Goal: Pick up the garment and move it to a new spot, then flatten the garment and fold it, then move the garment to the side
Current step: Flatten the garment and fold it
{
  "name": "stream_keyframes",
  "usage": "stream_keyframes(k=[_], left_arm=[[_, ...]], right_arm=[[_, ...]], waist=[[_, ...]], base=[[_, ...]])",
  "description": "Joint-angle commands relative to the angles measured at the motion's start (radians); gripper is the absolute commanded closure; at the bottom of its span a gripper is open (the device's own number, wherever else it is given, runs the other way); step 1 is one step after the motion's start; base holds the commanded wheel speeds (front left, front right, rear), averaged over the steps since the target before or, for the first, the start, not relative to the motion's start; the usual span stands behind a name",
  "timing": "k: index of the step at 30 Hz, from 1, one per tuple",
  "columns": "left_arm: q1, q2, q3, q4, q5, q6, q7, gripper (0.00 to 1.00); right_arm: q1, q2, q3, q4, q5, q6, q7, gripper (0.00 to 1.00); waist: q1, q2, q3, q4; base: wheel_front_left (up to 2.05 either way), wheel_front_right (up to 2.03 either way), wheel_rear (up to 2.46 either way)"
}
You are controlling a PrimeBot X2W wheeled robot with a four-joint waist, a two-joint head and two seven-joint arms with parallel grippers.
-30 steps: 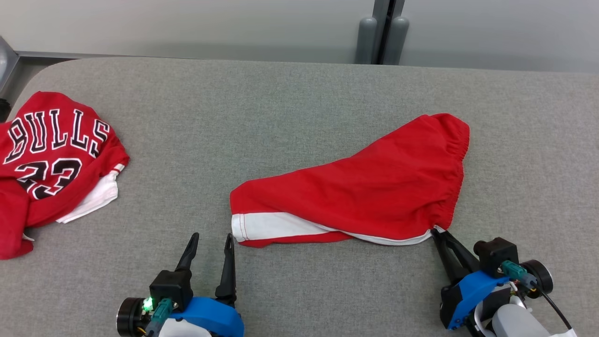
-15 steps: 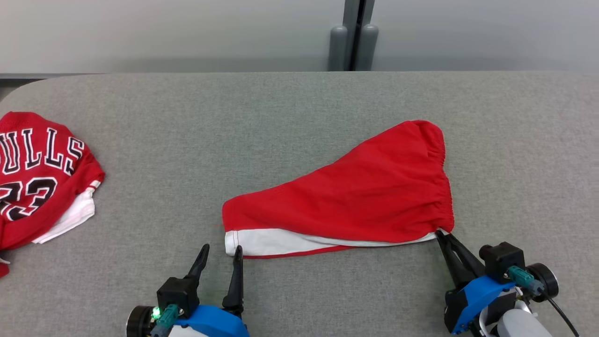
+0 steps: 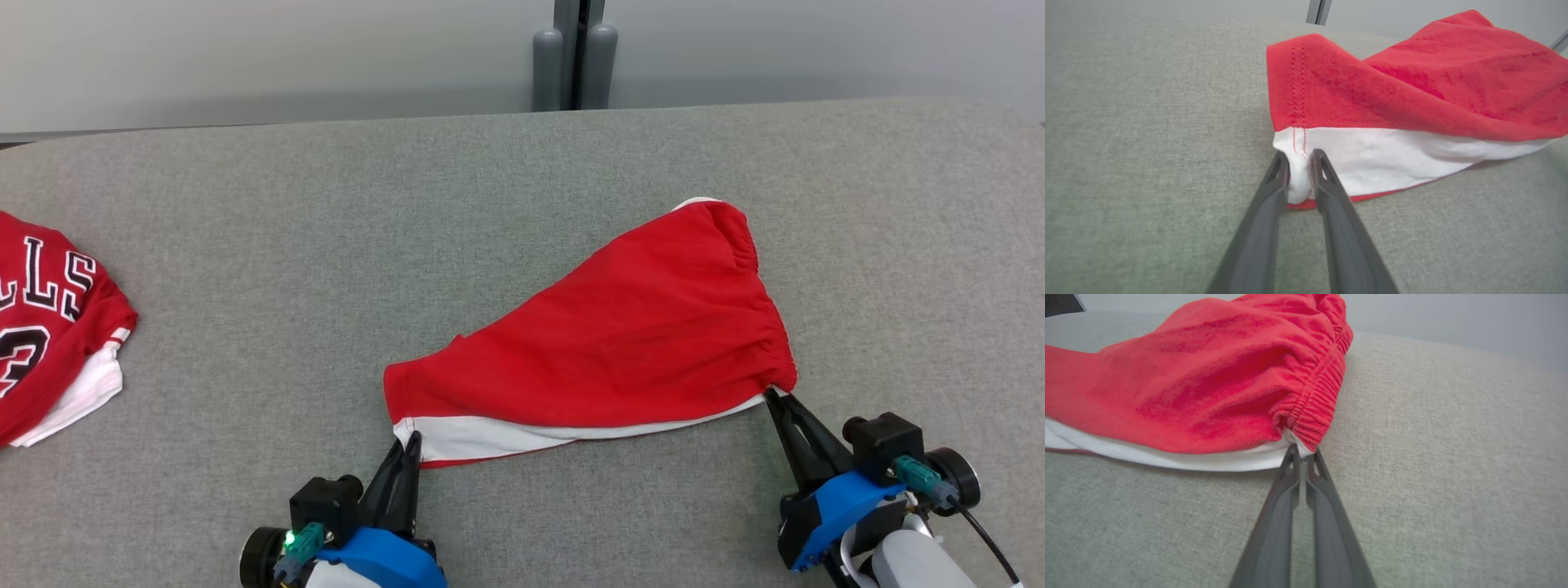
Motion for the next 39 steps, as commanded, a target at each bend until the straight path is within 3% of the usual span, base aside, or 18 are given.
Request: stream_keyframes(k=[1,12,21,26,35,39], left_arm=[[-0.012,0.0,-0.004,-0.019,0.009,0.002,-0.003,1.0],[-0.062,0.003,0.124,-0.287,0.12,-0.001,-0.003,1.0],[-0.238,0.093,0.186,-0.394,0.205,-0.033,-0.003,1.0],[-0.386,0.125,0.195,-0.349,0.235,-0.036,-0.003,1.0],[-0.683,0.102,0.189,-0.271,0.3,0.014,-0.003,1.0],[-0.702,0.08,0.192,-0.281,0.294,0.034,-0.003,1.0]], right_arm=[[-0.007,0.002,-0.012,-0.015,0.001,0.0,-0.003,1.0],[-0.046,-0.009,-0.05,-0.188,0.036,0.0,-0.003,1.0],[-0.188,-0.076,0.02,-0.314,0.084,0.0,-0.003,1.0],[-0.329,-0.117,0.065,-0.269,0.103,0.0,-0.003,1.0],[-0.642,-0.125,0.067,-0.144,0.062,0.0,-0.003,1.0],[-0.694,-0.111,0.04,-0.135,0.016,0.0,-0.003,1.0]], waist=[[-0.0001,0.0,-0.007,0.002],[-0.0001,0.0,-0.1,0.015],[-0.0001,0.0,-0.162,-0.003],[-0.0001,0.0,-0.108,-0.005],[-0.0001,0.0,0.073,0.007],[-0.0001,0.0,0.098,0.023]], base=[[0.0,0.0,0.0],[0.0,0.0,0.0],[0.0,0.0,0.0],[0.0,0.0,0.0],[0.0,0.0,0.0],[0.0,0.0,0.0]])
